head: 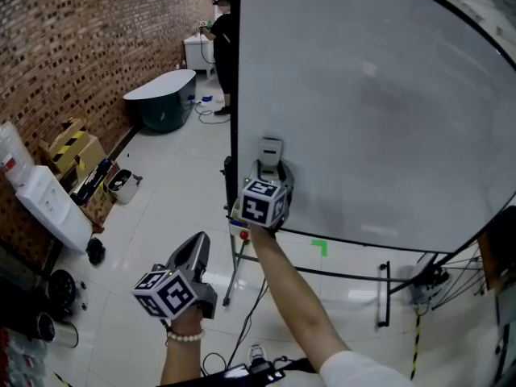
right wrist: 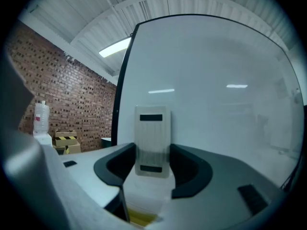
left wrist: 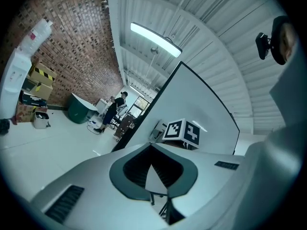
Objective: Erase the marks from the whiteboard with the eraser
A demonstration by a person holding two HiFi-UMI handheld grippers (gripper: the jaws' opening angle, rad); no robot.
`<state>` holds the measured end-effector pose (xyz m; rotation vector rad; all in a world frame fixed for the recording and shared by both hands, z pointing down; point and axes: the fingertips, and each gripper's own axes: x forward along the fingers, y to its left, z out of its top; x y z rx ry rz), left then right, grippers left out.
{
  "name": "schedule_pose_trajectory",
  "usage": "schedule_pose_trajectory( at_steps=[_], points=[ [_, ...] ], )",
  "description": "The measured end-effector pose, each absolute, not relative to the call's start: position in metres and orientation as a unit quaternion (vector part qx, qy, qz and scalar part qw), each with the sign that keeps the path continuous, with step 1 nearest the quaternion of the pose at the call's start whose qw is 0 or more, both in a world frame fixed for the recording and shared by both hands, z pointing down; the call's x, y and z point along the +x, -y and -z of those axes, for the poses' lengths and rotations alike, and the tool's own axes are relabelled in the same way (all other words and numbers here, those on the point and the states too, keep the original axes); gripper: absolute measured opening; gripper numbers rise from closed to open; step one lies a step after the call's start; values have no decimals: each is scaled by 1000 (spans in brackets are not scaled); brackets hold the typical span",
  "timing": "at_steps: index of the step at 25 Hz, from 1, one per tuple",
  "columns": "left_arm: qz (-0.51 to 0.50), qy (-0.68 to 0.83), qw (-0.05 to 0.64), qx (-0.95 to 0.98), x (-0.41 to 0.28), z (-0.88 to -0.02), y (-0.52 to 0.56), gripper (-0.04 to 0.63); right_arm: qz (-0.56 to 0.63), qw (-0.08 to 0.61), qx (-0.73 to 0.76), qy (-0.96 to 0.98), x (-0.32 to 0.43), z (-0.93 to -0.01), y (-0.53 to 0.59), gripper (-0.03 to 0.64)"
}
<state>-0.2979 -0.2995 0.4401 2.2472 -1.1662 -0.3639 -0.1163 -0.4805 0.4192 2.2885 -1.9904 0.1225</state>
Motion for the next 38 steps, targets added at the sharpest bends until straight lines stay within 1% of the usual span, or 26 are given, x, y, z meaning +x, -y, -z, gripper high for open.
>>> schedule_pose_trajectory(
  at_steps=[15, 38],
  points=[
    [107, 375, 286, 875, -213, -436, 289, -11, -46, 33, 781, 622, -6, -420, 432, 252],
    [77, 311, 300, 898, -24, -426, 234, -11, -45, 30, 806, 590, 196, -418, 346, 252]
  ],
)
